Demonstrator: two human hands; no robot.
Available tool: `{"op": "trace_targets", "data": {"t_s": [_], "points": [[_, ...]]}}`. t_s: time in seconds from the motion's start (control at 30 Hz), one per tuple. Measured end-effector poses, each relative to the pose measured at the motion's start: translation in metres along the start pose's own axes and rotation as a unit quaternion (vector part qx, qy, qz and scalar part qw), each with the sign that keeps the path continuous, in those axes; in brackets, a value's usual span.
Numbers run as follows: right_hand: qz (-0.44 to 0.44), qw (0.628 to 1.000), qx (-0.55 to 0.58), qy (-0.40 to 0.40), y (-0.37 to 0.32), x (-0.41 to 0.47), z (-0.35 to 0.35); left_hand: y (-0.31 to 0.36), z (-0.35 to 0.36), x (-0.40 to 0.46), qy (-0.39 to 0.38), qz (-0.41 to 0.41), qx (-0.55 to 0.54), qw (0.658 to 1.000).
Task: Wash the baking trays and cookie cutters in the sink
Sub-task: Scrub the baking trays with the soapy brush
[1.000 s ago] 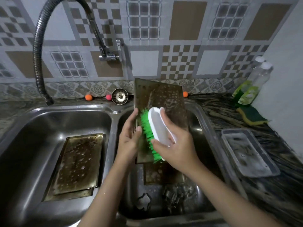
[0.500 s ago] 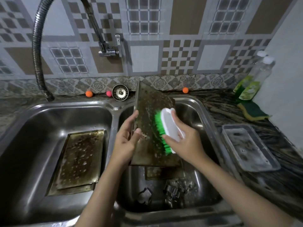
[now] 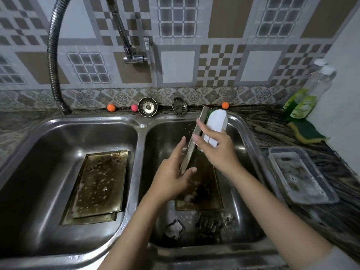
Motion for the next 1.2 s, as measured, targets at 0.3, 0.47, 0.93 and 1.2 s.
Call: {"op": "trace_targets", "data": {"t_s": [0.3, 0.47, 0.93, 1.2], "points": [[0.110, 0.986, 0.046, 0.117, 0.003, -0.003, 0.001, -0.004, 0.009, -0.001, -0.048, 0.000, 0.107, 0.993], [0.138, 0.974, 0.104, 0.145, 0.011, -0.008, -0.005, -0.021, -0.001, -0.005, 0.039, -0.043, -0.102, 0.993], [0.104, 0.976, 0.168, 0.088, 0.006, -0.021, -0.027, -0.087, -0.051, -0.020, 0.060, -0.270, -0.322, 0.906], [0.066, 0.987, 0.131, 0.060, -0.012, -0.022, -0.011, -0.076, -0.117, -0.043, 0.147, -0.202, -0.365, 0.897]]}}
Point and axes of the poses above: each hand's wrist, its own x-axis towards the middle knuckle, its own z-axis out of the palm, y = z × x, the point moved 5 cm from there along x, towards the middle knuckle, and after that the axes turned 13 degrees about -x, right-handed, at the moved point
